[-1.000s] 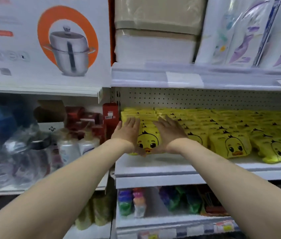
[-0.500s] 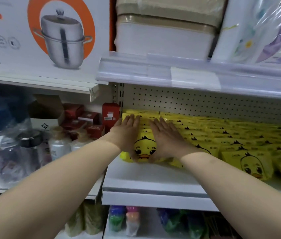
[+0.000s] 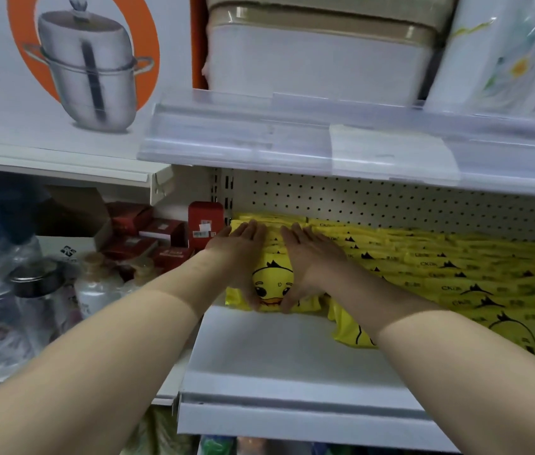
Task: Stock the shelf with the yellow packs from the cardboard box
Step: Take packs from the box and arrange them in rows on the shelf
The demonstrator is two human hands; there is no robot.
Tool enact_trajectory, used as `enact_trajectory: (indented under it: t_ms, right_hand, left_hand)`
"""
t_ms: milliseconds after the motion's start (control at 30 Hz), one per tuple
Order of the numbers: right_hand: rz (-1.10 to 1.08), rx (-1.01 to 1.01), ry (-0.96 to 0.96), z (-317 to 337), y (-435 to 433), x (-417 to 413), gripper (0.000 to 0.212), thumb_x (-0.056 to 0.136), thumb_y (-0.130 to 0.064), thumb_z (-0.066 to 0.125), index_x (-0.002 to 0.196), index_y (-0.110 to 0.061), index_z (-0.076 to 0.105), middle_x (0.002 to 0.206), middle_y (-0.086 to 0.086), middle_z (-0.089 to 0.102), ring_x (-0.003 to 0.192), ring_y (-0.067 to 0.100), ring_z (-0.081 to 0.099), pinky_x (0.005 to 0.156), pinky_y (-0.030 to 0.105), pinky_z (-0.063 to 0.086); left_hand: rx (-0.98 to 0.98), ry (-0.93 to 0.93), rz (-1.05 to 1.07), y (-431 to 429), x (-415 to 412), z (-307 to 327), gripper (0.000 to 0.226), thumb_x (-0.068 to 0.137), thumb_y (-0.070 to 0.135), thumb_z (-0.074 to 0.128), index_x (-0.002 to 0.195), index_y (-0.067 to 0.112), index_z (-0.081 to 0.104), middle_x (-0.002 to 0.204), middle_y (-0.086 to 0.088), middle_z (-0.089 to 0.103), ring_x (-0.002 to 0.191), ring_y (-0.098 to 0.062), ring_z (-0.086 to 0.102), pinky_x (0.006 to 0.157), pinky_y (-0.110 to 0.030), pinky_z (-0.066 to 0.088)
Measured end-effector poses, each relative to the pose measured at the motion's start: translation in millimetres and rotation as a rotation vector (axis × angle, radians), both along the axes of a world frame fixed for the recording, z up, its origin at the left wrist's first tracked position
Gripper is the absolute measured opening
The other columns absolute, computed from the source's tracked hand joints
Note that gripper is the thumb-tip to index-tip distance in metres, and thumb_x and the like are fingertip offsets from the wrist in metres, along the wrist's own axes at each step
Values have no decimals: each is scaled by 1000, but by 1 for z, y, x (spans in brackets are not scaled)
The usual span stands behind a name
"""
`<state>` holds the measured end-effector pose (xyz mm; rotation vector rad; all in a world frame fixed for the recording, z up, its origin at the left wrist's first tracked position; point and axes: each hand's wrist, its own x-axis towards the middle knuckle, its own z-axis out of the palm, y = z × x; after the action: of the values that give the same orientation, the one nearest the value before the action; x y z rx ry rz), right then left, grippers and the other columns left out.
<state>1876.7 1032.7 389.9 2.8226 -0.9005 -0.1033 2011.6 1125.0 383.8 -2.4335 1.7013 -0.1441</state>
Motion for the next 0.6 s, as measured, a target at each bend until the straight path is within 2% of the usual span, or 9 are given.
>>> enact_trajectory:
  t_ms: [167, 400, 600]
  right_hand:
    - [-9, -20, -23, 3, 0, 7, 151, 51, -67, 87, 158, -18, -8, 167, 7, -4, 154, 28, 6, 124, 41, 13]
    - [-26, -3, -34, -1, 8, 0, 149, 56, -64, 87, 158, -18, -11, 167, 7, -7, 154, 27, 2, 124, 40, 9]
    - [-37, -45, -18, 1, 1, 9, 150, 50, -67, 87, 158, -18, -5, 167, 6, 1, 153, 27, 11, 122, 40, 17]
  left_hand:
    - [-46, 40, 8, -2, 4, 1, 153, 48, 65, 86, 155, 16, -12, 165, -4, -5, 151, -23, 1, 122, -45, 9]
    - [-94, 24, -6, 5, 2, -7, 149, 51, 63, 86, 156, 18, -10, 165, -4, -3, 151, -24, 3, 122, -46, 10]
    - [-92, 39, 17, -4, 6, -5, 150, 47, 62, 88, 156, 19, -7, 165, -4, -1, 151, -24, 4, 121, -50, 14]
